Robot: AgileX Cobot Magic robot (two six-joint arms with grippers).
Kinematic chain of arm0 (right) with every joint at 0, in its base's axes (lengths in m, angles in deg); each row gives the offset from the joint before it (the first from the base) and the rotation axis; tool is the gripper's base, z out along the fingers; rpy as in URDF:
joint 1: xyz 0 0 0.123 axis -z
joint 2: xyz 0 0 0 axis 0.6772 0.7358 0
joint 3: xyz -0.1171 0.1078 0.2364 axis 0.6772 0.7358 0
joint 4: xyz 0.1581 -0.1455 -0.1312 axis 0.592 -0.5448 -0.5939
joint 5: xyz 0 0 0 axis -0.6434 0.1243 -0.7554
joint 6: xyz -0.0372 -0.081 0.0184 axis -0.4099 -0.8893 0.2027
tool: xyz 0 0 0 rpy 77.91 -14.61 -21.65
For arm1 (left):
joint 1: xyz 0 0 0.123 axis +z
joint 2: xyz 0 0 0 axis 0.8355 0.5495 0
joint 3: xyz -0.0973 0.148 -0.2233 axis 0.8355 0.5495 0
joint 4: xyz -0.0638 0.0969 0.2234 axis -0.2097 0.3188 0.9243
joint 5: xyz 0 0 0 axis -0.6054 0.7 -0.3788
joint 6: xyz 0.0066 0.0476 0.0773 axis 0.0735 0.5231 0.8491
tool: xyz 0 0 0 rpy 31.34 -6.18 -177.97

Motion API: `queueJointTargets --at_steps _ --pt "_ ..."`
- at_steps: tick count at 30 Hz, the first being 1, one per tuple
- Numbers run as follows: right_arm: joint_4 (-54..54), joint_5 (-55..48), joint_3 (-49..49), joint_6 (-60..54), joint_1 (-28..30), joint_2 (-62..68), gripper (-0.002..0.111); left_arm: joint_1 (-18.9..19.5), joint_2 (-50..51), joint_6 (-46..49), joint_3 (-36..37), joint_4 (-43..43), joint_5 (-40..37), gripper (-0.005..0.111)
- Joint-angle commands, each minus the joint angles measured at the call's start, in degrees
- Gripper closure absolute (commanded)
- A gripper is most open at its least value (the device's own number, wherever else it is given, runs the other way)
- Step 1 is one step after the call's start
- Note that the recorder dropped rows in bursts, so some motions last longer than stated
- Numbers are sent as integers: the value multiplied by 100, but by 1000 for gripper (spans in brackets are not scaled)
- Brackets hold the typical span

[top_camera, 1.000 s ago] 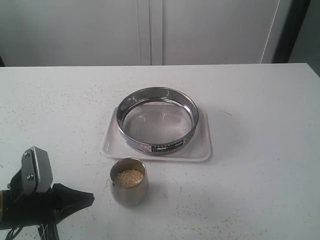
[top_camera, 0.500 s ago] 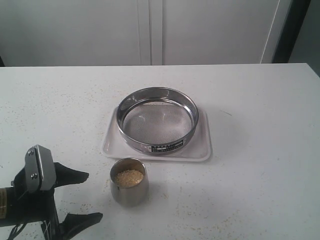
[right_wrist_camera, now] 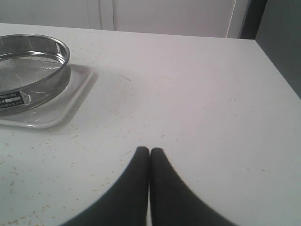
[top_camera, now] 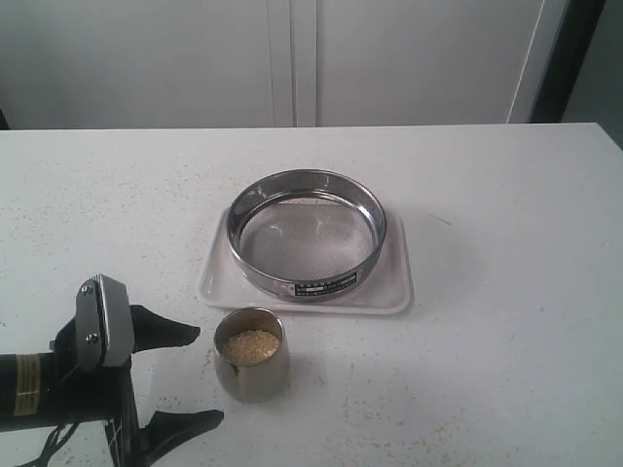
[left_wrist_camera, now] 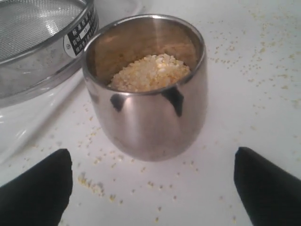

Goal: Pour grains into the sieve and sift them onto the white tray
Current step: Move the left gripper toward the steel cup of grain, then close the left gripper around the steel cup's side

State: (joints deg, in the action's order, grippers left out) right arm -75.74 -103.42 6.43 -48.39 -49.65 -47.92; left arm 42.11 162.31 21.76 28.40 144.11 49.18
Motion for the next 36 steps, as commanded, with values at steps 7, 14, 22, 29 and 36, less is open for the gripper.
queueJointTargets --at_steps 7,14,22,29,36 --pt "-7 79 41 15 22 -34 108 -104 49 -5 -357 -99 20 14" --pt "-7 79 41 15 22 -34 108 -172 201 -289 -518 -50 20 14" --pt "-7 79 41 15 22 -34 108 -565 450 -289 -518 -443 20 14" --pt "-7 79 41 207 22 -34 108 -626 462 -289 -554 -600 20 14" --pt "-7 79 41 174 22 -34 108 -859 462 -289 -887 -688 20 14"
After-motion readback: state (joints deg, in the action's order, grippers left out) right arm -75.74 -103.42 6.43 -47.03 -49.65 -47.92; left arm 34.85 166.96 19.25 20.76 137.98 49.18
